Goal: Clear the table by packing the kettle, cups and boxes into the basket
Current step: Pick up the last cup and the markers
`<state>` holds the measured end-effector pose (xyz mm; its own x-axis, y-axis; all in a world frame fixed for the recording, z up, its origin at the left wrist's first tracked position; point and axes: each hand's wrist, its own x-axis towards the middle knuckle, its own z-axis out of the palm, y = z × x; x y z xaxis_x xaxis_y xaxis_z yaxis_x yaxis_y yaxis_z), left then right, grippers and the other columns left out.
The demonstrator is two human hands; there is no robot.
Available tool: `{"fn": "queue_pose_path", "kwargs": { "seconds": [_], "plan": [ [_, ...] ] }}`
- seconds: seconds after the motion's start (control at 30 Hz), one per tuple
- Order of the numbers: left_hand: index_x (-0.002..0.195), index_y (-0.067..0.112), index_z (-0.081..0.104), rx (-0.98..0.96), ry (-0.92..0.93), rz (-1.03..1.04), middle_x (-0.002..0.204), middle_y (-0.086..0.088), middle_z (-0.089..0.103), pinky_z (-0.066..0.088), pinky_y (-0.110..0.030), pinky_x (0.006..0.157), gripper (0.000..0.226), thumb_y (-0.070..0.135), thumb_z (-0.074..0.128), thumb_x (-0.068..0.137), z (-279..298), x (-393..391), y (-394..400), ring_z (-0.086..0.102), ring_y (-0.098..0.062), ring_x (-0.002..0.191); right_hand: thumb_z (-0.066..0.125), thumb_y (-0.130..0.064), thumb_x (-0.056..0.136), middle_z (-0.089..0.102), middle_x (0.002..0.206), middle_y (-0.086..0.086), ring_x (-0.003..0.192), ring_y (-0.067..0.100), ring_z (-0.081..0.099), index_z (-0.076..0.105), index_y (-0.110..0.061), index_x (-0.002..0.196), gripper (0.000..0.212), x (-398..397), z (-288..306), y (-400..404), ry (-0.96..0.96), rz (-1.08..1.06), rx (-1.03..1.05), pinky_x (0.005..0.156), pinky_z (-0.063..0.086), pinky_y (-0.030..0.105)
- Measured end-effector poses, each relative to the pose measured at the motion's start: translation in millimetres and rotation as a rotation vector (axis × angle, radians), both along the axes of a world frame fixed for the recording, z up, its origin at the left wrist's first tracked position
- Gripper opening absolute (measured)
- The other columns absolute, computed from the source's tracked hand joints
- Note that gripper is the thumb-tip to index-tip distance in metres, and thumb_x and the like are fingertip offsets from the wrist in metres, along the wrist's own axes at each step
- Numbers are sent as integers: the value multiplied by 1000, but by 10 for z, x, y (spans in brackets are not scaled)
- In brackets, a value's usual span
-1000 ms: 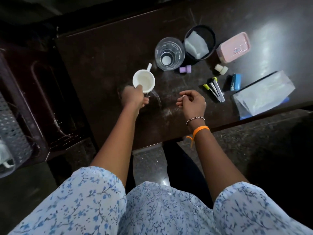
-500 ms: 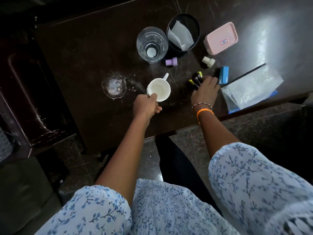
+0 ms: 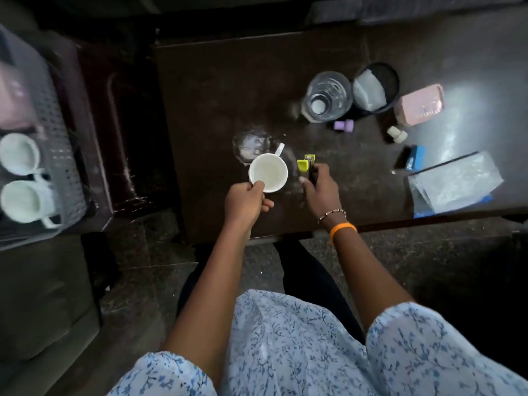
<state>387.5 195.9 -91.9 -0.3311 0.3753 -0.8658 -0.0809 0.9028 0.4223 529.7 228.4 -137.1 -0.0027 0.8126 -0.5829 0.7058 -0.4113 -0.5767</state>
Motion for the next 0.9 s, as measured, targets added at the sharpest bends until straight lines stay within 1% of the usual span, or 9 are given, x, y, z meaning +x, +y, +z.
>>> {"fn": "queue_pose_path", "kwargs": {
  "seconds": [0.1,0.2,0.3,0.4,0.57,0.63,0.77,0.83,0.9],
  "plan": [
    [55,11,46,50,13,112,59,-9,62,36,-7,36,31,11,43,86,214,-400,-148,50,1,31,56,-11,90,64,103,13,92,22,57,49,2,117,31,-522,212,-118,117,8,45,68,33,18],
    [58,10,47,109,35,225,60,-9,62,37,-7,37,31,9,41,88,444,-889,-278,51,1,32,56,-14,90,57,92,2,85,15,52,53,-1,114,27,-1053,389,-192,193,53,75,72,38,23],
    [61,9,48,174,86,310,61,-9,63,38,-7,38,29,10,41,89,657,-1440,-368,53,2,35,56,-14,90,58,90,1,80,14,54,55,-2,113,25,-1563,534,-220,237,114,125,65,36,17],
    [59,11,49,233,182,371,47,1,64,39,-10,40,30,14,42,89,812,-2001,-414,51,1,35,57,-12,90,59,87,1,72,12,55,54,-3,114,26,-2039,665,-219,287,160,146,58,39,10],
    [57,12,47,293,233,544,38,3,60,40,-17,41,32,13,40,88,959,-2826,-376,51,-5,33,60,-12,88,61,87,-1,69,-1,54,57,-5,112,26,-2698,813,-205,320,223,191,60,38,-3],
    [58,10,45,320,195,634,37,2,59,39,-12,36,32,10,37,89,985,-3068,-325,52,-4,32,59,-11,88,60,86,0,62,-7,54,57,-4,112,25,-2891,837,-204,329,233,191,57,39,-3],
    [60,11,43,312,121,771,43,0,58,39,-12,34,32,11,35,91,943,-3444,-136,50,-3,29,59,-10,89,58,81,-1,56,-16,56,56,-3,112,25,-3132,850,-204,352,249,183,60,50,8],
    [68,8,49,298,105,815,49,-4,57,38,-12,34,30,12,33,93,883,-3614,18,48,-5,26,59,-9,88,58,81,-1,58,-21,55,56,-2,111,25,-3186,839,-203,351,255,210,55,41,-2],
    [98,-4,58,265,127,810,55,-9,61,40,-13,33,32,12,30,95,838,-3774,176,48,-6,25,60,-9,88,59,83,0,57,-22,55,56,-1,111,25,-3206,835,-202,346,247,203,51,39,-4]
  ]
}}
